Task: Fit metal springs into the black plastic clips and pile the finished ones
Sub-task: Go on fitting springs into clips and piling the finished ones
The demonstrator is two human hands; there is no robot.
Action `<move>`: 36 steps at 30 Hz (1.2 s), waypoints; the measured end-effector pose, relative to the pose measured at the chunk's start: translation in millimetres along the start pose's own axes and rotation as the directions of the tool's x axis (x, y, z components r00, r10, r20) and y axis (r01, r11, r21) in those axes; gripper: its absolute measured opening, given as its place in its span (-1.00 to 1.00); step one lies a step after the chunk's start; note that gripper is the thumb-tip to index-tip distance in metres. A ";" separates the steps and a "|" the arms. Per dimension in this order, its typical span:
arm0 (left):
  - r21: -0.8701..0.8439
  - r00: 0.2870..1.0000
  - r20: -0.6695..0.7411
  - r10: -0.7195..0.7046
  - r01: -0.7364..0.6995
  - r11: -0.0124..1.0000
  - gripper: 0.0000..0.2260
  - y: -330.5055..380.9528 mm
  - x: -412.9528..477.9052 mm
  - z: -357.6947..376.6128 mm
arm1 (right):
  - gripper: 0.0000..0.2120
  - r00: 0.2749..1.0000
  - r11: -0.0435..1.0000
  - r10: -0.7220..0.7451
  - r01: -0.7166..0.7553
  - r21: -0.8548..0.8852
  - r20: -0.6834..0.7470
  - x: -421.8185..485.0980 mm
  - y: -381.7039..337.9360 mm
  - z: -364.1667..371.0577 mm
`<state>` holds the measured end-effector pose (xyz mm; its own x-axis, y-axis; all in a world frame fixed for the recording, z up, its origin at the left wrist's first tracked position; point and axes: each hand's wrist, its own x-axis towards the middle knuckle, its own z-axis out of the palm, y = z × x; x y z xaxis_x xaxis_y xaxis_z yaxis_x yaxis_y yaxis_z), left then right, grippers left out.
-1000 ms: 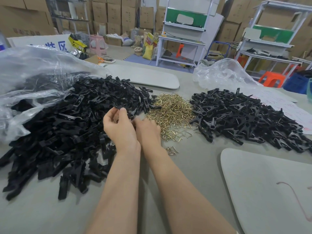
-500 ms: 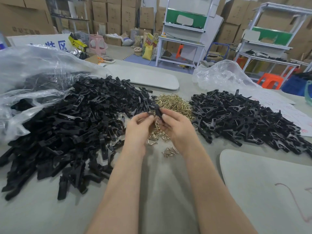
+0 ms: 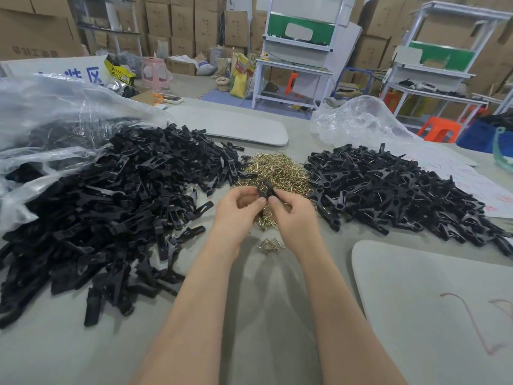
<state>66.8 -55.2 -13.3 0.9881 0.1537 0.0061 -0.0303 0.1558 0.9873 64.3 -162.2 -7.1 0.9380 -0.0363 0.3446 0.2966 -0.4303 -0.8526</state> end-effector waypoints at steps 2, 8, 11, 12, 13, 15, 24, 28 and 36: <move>0.007 1.000 0.011 0.009 -0.009 1.000 -0.81 -1.2 0.5 0.2 | -0.76 0.999 0.998 0.029 -0.027 0.048 -0.031 0.0 -0.4 -2.3; 0.026 1.000 0.001 0.016 -0.016 1.000 -0.76 -1.1 1.0 -0.7 | -0.81 0.998 0.997 0.037 -0.033 0.074 -0.043 -0.6 -0.4 -3.3; 0.037 1.000 -0.004 0.025 -0.025 0.999 -0.76 -1.6 0.2 -1.2 | -0.81 0.998 0.998 0.026 -0.023 0.052 -0.058 -1.2 0.3 -3.0; 0.032 1.000 -0.001 0.025 -0.025 0.999 -0.76 -1.9 0.4 -1.5 | -0.81 0.998 0.999 0.028 -0.025 0.047 -0.058 -0.8 0.5 -2.8; 0.018 1.000 0.003 0.022 -0.022 1.000 -0.77 -1.8 0.2 -1.6 | -0.81 0.998 0.999 0.032 -0.029 0.043 -0.060 -0.7 0.6 -2.7; -0.035 1.000 0.017 0.003 -0.003 0.999 -0.81 -0.4 -1.1 -1.7 | -0.83 0.997 0.998 0.048 -0.044 0.053 -0.067 -0.1 0.8 -3.9; -0.209 0.993 0.091 -0.070 0.088 0.974 -0.93 11.3 -7.2 -3.2 | -0.79 0.955 0.783 0.227 -0.296 0.548 0.192 1.9 -3.6 -12.4; -0.194 0.973 0.210 -0.091 0.132 0.972 -0.94 10.4 -7.5 -7.2 | -0.90 0.913 0.653 0.319 -0.406 0.639 0.255 2.4 -7.8 -14.1; -0.679 0.960 0.021 -0.279 0.219 0.700 -0.87 16.6 0.2 -19.7 | -0.59 0.824 0.807 0.430 -0.167 -0.567 0.370 -6.8 -8.2 -23.8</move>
<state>63.5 -33.4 0.0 0.9602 0.0834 -0.2665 0.0924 0.8057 0.5850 51.2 -179.8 6.9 0.9666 0.1185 -0.2274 -0.0185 -0.8523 -0.5228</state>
